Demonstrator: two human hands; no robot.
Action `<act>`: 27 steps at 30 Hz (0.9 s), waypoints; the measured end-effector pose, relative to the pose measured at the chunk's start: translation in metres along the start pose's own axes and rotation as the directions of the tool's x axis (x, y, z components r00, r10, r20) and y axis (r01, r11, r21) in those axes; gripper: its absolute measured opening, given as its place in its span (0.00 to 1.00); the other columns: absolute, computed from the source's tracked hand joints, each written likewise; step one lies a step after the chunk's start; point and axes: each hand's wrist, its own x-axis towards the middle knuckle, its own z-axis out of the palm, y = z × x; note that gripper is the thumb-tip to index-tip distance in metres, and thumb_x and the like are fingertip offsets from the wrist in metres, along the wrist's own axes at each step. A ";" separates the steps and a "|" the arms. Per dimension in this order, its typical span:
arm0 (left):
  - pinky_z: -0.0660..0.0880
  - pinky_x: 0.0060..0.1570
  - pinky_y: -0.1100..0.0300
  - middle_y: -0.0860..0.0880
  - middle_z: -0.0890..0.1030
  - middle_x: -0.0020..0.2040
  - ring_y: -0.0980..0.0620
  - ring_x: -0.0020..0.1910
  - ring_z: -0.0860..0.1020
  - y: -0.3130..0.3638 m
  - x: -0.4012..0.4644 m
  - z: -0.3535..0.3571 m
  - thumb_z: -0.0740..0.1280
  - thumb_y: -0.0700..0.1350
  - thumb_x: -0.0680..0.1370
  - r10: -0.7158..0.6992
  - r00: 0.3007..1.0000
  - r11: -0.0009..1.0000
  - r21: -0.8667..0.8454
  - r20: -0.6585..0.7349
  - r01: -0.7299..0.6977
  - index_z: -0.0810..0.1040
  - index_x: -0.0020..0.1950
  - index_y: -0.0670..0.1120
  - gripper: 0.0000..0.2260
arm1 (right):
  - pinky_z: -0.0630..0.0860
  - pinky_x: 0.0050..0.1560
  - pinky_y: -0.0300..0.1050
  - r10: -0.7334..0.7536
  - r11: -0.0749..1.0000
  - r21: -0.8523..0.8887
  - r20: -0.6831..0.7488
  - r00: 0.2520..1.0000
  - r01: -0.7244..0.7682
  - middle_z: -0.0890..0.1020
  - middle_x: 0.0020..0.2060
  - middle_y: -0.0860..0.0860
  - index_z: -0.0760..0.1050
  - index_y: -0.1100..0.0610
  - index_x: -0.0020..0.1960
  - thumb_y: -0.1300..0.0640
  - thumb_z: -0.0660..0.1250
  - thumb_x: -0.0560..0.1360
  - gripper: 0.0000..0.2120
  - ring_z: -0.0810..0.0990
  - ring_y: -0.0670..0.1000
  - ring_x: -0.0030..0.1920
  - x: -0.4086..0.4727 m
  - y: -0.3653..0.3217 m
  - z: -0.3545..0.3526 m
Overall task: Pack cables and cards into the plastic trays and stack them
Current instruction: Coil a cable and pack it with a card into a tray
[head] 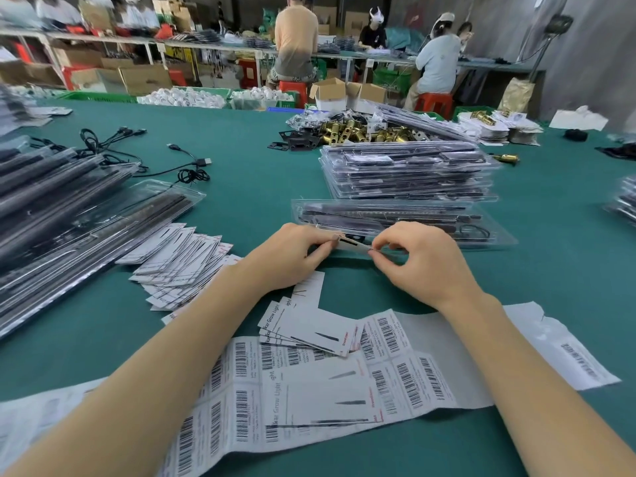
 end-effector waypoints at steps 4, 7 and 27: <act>0.75 0.49 0.56 0.52 0.86 0.49 0.51 0.45 0.79 0.001 -0.001 -0.001 0.61 0.51 0.84 0.007 1.000 0.999 -0.039 -0.010 -0.008 0.83 0.58 0.53 0.12 | 0.78 0.35 0.47 -0.011 0.998 -0.067 -0.187 0.982 -0.001 0.83 0.37 0.43 0.82 0.49 0.46 0.59 0.74 0.73 0.06 0.80 0.51 0.39 0.001 -0.006 -0.001; 0.73 0.53 0.59 0.55 0.85 0.55 0.54 0.51 0.78 0.003 -0.003 -0.001 0.61 0.49 0.84 0.032 0.999 0.999 -0.011 0.006 -0.032 0.80 0.65 0.55 0.13 | 0.78 0.37 0.44 0.002 0.999 -0.032 -0.187 0.982 -0.009 0.84 0.37 0.42 0.81 0.48 0.47 0.58 0.74 0.73 0.06 0.83 0.47 0.37 0.002 -0.008 0.001; 0.76 0.43 0.52 0.49 0.86 0.45 0.46 0.38 0.78 0.012 -0.006 -0.005 0.64 0.43 0.82 0.035 0.999 0.997 0.076 -0.041 -0.032 0.84 0.61 0.51 0.12 | 0.69 0.34 0.44 -0.112 0.970 -0.229 -0.129 0.985 0.080 0.82 0.37 0.47 0.78 0.54 0.38 0.63 0.72 0.71 0.06 0.76 0.53 0.41 0.029 -0.022 0.017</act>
